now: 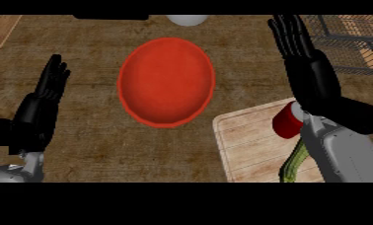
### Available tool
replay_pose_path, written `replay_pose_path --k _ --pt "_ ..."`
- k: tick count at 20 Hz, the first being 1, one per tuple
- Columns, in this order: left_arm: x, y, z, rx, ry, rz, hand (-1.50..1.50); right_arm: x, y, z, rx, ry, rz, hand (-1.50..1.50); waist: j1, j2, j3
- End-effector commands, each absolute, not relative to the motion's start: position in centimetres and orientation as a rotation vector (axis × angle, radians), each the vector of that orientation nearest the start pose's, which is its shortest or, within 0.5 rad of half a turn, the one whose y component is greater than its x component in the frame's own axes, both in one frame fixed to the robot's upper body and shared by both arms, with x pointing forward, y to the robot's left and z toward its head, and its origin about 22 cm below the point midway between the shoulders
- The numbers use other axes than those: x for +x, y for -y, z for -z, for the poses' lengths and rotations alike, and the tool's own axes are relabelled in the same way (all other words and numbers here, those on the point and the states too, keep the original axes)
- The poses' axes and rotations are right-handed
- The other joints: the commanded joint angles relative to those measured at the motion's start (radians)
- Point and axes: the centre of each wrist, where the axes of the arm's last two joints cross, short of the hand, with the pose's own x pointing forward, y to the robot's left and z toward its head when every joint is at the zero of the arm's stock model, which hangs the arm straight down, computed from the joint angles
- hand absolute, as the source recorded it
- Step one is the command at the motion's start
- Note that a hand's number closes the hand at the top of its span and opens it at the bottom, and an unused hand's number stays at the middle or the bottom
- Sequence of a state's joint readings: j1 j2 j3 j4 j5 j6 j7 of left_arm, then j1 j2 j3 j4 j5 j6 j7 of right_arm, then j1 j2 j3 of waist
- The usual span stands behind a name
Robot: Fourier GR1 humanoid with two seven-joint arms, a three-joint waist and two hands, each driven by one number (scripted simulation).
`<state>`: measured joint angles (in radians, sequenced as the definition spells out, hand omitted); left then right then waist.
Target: Pick the can from the cutting board and place it in the tiered basket
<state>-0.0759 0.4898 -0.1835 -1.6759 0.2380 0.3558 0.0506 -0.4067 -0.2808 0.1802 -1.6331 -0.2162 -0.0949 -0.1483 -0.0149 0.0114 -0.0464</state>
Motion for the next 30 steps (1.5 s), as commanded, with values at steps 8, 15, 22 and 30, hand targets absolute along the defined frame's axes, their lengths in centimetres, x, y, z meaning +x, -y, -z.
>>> replay_pose_path --k 8,15,22,30 --pt "25.0 -31.4 -4.9 0.474 1.555 0.155 0.0 28.3 35.4 -6.0 -0.356 1.384 -0.202 1.5 -0.06 0.025 0.028" --pt "27.0 -31.6 -3.7 0.452 1.539 0.201 0.0 25.6 40.6 -10.9 -0.44 1.31 -0.051 -1.5 -0.01 -0.012 0.045" --pt "27.4 -29.9 -3.9 0.438 1.533 0.227 0.0 26.3 41.5 -19.9 -0.404 1.123 -0.564 -1.5 0.011 -0.012 0.044" --pt "28.0 -28.9 -3.9 0.42 1.545 0.242 0.0 29.3 36.2 -23.8 -0.394 0.95 -0.76 -1.5 0.03 -0.01 0.046"
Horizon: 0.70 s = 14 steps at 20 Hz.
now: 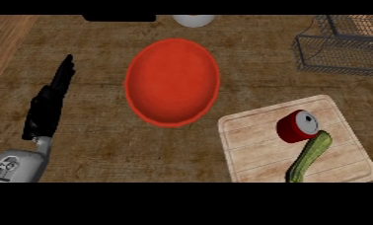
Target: Pick the can from the cutting board and place it in the tiered basket
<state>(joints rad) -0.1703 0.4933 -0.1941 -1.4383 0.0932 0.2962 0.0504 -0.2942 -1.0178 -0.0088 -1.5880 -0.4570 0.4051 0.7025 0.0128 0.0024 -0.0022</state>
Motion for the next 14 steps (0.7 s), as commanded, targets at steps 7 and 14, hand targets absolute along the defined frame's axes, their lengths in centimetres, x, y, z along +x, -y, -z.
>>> replay_pose_path --k 7,14 --pt "27.8 -29.8 -2.7 0.429 1.54 0.25 0.0 32.2 33.4 -20.7 -0.389 0.789 -0.761 -1.5 0.0 -0.001 0.002" --pt "28.2 -30.3 -3.2 0.428 1.537 0.242 0.0 33.8 31.4 -19.6 -0.399 0.653 -0.839 -1.5 0.002 -0.001 0.001"
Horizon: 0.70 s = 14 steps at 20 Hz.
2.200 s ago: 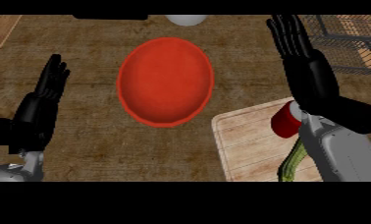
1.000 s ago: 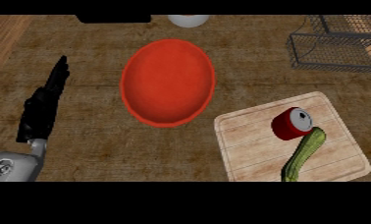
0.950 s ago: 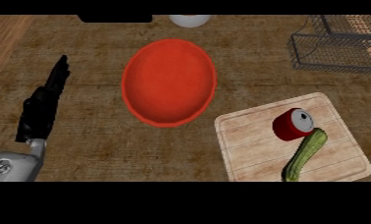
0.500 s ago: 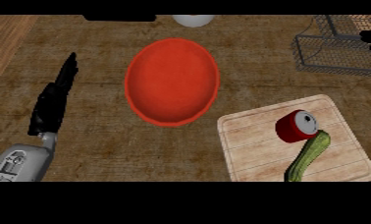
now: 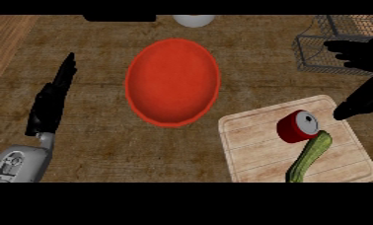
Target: Pick the can from the cutting board and place it in the tiered basket
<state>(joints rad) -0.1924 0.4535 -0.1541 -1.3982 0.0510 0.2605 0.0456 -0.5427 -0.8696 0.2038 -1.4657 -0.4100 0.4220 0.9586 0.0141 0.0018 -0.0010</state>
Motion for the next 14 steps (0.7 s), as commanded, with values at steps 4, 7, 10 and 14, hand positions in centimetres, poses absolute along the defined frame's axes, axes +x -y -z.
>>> replay_pose_path --k 4,7,10,14 --pt "28.1 -31.4 -3.5 0.442 1.534 0.243 0.0 32.8 30.0 -18.3 -0.411 0.641 -0.872 -1.5 -0.006 -0.002 0.0" --pt "29.7 -30.1 -4.5 0.429 1.527 0.218 0.0 31.9 29.6 -19.9 -0.413 0.643 -0.878 -1.5 -0.018 -0.004 0.0" --pt "27.7 -29.8 -1.7 0.428 1.534 0.225 0.0 30.7 29.1 -16.4 -0.409 0.641 -0.898 -1.5 -0.018 -0.004 0.0" --pt "28.8 -30.2 -3.4 0.426 1.532 0.232 0.0 30.6 28.8 -18.2 -0.479 0.638 -0.948 -1.5 -0.015 -0.004 0.0"
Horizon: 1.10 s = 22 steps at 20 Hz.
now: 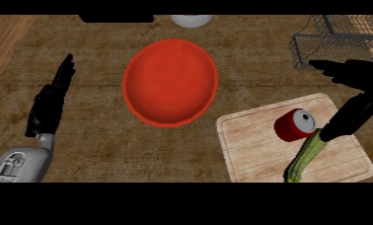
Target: Pick the can from the cutting board and place it in the tiered basket
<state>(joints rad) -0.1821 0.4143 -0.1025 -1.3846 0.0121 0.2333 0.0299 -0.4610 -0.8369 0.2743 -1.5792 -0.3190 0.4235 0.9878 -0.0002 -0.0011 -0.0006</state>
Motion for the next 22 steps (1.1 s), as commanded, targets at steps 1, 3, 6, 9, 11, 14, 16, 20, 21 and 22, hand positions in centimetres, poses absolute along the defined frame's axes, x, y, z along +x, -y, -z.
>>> replay_pose_path --k 1,3,6,9,11,14,16,20,21,22 --pt "28.7 -29.7 -4.0 0.444 1.527 0.235 0.0 30.3 28.8 -17.6 -0.494 0.629 -0.964 -1.5 0.0 -0.001 0.0" --pt "28.6 -30.3 -3.2 0.442 1.538 0.228 0.0 30.0 29.9 -16.4 -0.494 0.623 -0.972 -1.5 -0.002 0.0 0.0" --pt "27.7 -30.9 -4.7 0.453 1.546 0.245 0.0 29.3 28.4 -17.7 -0.533 0.653 -0.966 -1.5 -0.001 -0.002 0.0" --pt "26.9 -29.6 -3.9 0.431 1.535 0.249 0.0 30.8 27.7 -17.4 -0.536 0.659 -0.984 -1.5 0.007 0.0 0.0" --pt "27.0 -28.2 -2.5 0.422 1.519 0.233 0.0 31.3 27.5 -17.1 -0.529 0.649 -0.96 -1.5 0.006 0.001 0.0" --pt "27.8 -29.0 -3.2 0.435 1.529 0.243 0.0 31.0 26.4 -16.5 -0.527 0.611 -0.979 -1.5 0.006 0.001 0.0" --pt "27.9 -30.7 -3.6 0.44 1.528 0.221 0.0 30.2 28.5 -15.9 -0.535 0.603 -0.981 -1.5 0.0 0.0 0.0" --pt "28.8 -30.1 -3.1 0.43 1.537 0.234 0.0 29.6 28.1 -15.3 -0.521 0.584 -0.966 -1.5 -0.004 0.0 0.0" --pt "28.7 -29.1 -4.6 0.439 1.533 0.224 0.0 30.4 28.4 -15.7 -0.511 0.597 -0.969 -1.5 0.002 0.0 0.0" --pt "28.3 -30.1 -4.4 0.446 1.554 0.238 0.0 29.8 26.5 -15.0 -0.51 0.601 -0.941 -1.5 0.002 0.0 0.0"
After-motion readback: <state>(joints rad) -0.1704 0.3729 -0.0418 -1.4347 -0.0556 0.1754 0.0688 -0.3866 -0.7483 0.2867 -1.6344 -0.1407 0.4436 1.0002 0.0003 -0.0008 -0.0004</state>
